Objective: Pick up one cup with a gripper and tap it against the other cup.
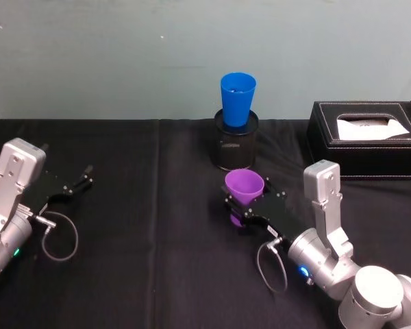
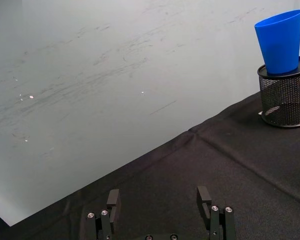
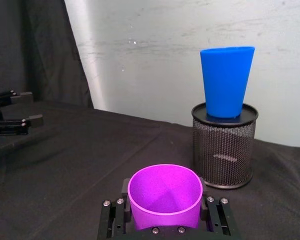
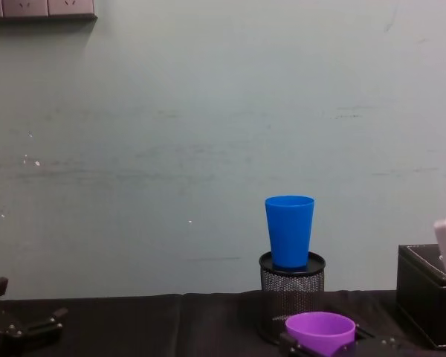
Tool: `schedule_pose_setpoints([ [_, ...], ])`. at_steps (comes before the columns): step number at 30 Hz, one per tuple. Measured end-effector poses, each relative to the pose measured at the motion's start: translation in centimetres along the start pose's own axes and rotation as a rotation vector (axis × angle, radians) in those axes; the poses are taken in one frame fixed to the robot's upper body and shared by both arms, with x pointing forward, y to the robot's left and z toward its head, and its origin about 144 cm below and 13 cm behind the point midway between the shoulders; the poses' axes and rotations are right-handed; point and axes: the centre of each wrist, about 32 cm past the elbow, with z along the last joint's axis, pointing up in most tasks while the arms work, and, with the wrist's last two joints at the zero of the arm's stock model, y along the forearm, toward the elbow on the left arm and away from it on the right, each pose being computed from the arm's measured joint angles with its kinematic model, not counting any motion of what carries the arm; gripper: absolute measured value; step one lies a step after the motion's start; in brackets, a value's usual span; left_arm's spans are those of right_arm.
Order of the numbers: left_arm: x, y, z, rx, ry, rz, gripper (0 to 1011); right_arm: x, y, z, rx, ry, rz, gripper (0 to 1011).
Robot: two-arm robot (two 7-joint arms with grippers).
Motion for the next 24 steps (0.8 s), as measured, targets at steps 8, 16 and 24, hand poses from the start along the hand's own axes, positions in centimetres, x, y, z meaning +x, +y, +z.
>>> schedule_pose_setpoints([
  [8,0.0,0.0,0.0,0.0,0.0,0.0,1000,-0.1,-0.2,0.0,0.006,0.026,-0.003,889],
  [16,0.0,0.0,0.0,0.0,0.0,0.0,1000,-0.1,-1.2,2.1,0.057,0.024,-0.019,1003],
  [24,0.0,0.0,0.0,0.0,0.0,0.0,1000,0.6,-3.2,4.3,0.098,-0.004,-0.181,1003],
])
